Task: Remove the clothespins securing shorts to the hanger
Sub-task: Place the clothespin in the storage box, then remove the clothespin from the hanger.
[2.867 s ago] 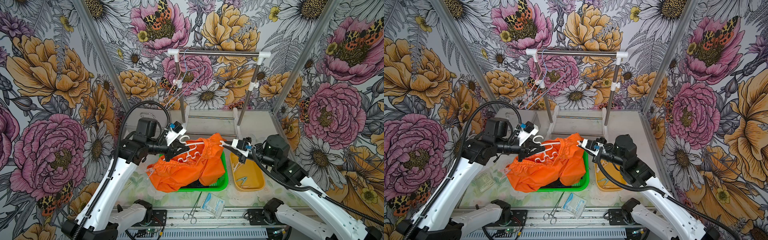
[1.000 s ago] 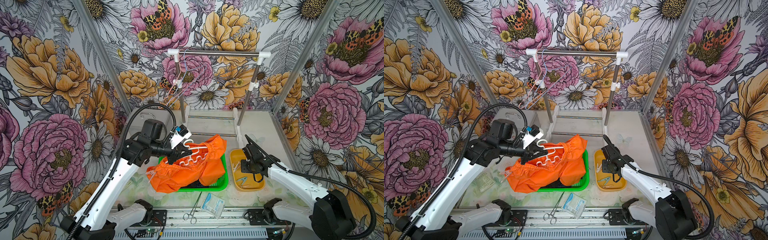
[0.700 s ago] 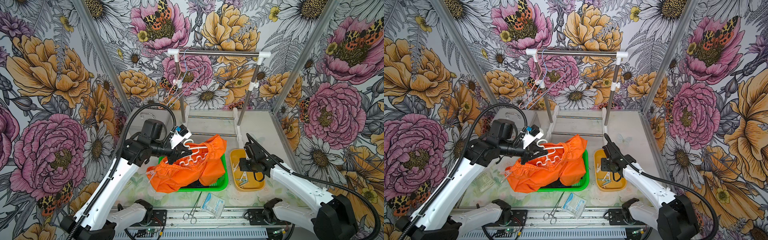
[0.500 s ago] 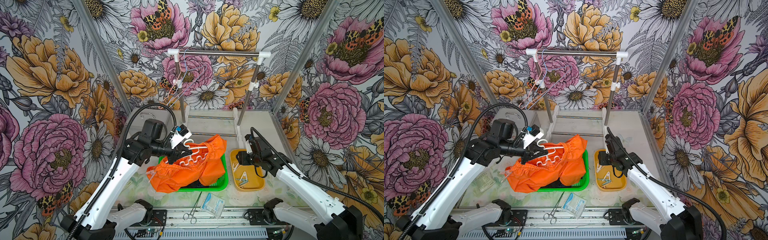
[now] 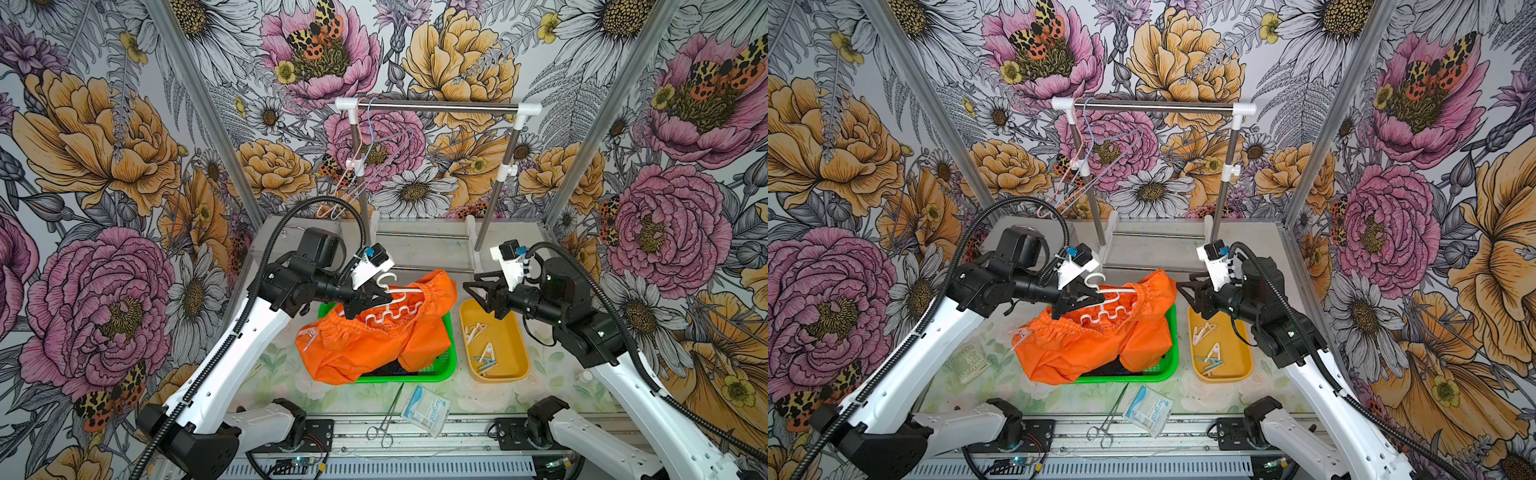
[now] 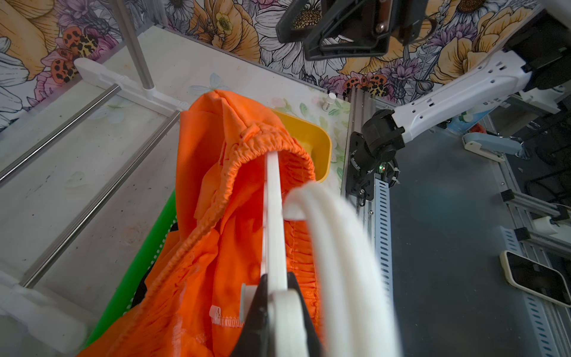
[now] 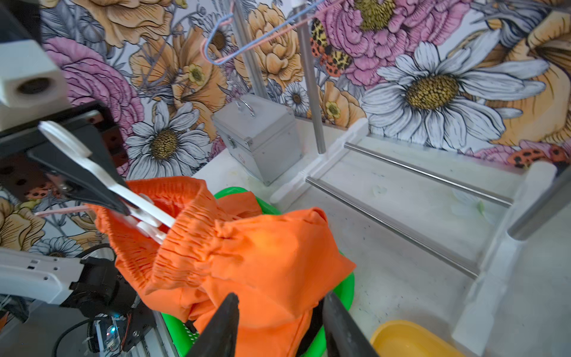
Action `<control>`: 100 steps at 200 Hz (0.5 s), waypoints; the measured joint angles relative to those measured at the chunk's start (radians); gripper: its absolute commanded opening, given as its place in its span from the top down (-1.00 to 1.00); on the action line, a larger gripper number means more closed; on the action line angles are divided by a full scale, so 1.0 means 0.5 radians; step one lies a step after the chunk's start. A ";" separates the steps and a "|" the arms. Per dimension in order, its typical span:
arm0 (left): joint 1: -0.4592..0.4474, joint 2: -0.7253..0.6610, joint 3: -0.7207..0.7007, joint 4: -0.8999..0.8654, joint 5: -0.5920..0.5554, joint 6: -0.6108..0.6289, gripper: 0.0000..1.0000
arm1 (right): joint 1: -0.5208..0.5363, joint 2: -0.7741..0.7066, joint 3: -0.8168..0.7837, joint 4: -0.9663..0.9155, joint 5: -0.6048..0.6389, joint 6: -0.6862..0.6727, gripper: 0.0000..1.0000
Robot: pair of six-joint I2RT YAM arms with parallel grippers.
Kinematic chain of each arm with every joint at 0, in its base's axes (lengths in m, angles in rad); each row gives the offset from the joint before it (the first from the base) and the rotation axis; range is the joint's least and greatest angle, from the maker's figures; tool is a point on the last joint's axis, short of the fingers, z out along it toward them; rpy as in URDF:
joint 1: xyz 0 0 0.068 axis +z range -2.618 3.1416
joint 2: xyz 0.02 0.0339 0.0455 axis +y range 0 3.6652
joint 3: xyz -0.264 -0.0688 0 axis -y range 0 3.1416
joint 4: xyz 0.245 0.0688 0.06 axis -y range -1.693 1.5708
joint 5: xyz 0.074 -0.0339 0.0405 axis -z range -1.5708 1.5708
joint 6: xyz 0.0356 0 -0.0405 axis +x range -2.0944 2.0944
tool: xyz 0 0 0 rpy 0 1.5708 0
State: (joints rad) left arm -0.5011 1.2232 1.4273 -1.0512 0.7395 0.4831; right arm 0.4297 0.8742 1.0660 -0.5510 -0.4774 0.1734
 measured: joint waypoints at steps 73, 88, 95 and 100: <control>-0.077 0.249 0.259 -0.019 0.021 0.240 1.00 | 0.230 0.224 0.258 0.063 -0.328 -0.375 0.29; -0.089 0.273 0.285 -0.033 0.025 0.274 1.00 | 0.240 0.274 0.307 0.050 -0.346 -0.432 0.30; -0.095 0.280 0.294 -0.042 0.025 0.291 1.00 | 0.248 0.301 0.334 0.035 -0.352 -0.455 0.30; -0.100 0.284 0.299 -0.047 0.026 0.301 1.00 | 0.254 0.319 0.352 0.026 -0.354 -0.471 0.31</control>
State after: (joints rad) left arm -0.5510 1.3651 1.5768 -1.0748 0.7525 0.6338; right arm 0.5568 1.0336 1.2419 -0.5381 -0.6544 -0.0620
